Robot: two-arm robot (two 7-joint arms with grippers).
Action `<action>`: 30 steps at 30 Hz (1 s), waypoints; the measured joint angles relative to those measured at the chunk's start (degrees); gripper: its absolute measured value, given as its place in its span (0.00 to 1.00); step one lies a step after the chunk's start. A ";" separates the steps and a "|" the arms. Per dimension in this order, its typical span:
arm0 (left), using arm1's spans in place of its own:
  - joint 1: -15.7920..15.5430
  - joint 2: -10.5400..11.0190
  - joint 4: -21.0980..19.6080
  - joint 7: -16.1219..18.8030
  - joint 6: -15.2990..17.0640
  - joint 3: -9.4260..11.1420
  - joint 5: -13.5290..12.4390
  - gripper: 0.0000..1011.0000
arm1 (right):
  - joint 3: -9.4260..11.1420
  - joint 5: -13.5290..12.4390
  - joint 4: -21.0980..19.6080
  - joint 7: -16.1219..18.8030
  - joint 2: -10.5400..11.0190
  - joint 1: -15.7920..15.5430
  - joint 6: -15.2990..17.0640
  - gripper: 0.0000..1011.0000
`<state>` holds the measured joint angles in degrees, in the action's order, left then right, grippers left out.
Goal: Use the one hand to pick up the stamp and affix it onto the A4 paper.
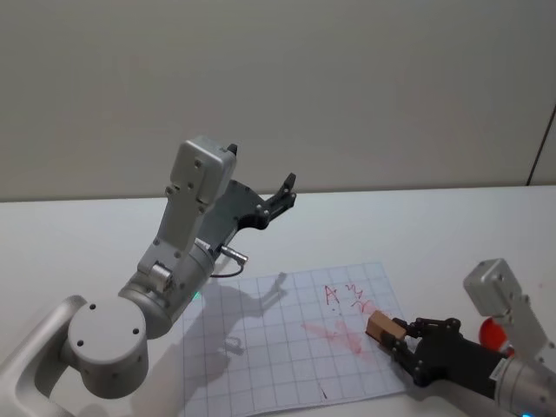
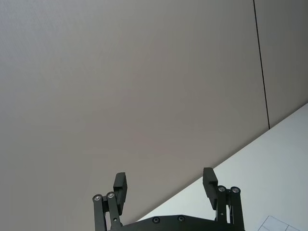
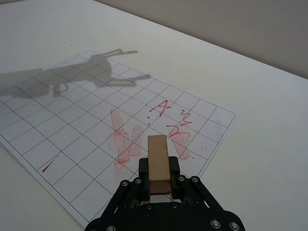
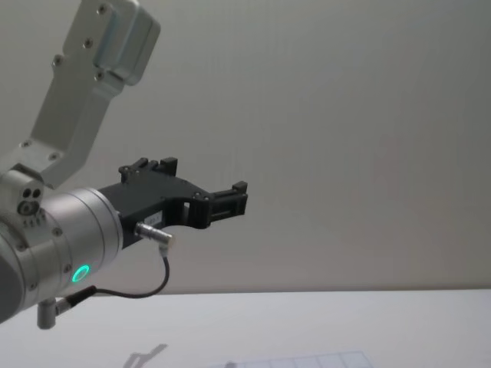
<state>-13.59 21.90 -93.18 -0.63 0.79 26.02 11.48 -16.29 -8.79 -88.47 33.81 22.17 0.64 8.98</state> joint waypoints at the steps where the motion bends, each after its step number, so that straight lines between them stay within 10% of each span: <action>1: 0.00 0.00 0.00 0.00 0.00 0.00 0.00 0.99 | -0.06 0.19 0.10 0.06 -0.06 0.07 0.03 0.22; 18: 0.00 0.00 0.00 0.00 0.00 0.00 0.00 0.99 | -0.87 0.05 0.93 0.14 -0.78 1.17 0.96 0.22; 30: 0.00 0.00 0.00 0.00 0.00 0.00 0.00 0.99 | 0.93 -7.71 -3.35 -3.21 -0.25 1.15 1.24 0.22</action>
<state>-13.59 21.89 -93.18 -0.62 0.80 26.02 11.48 -15.35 -16.50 -91.82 30.60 21.92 1.79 10.22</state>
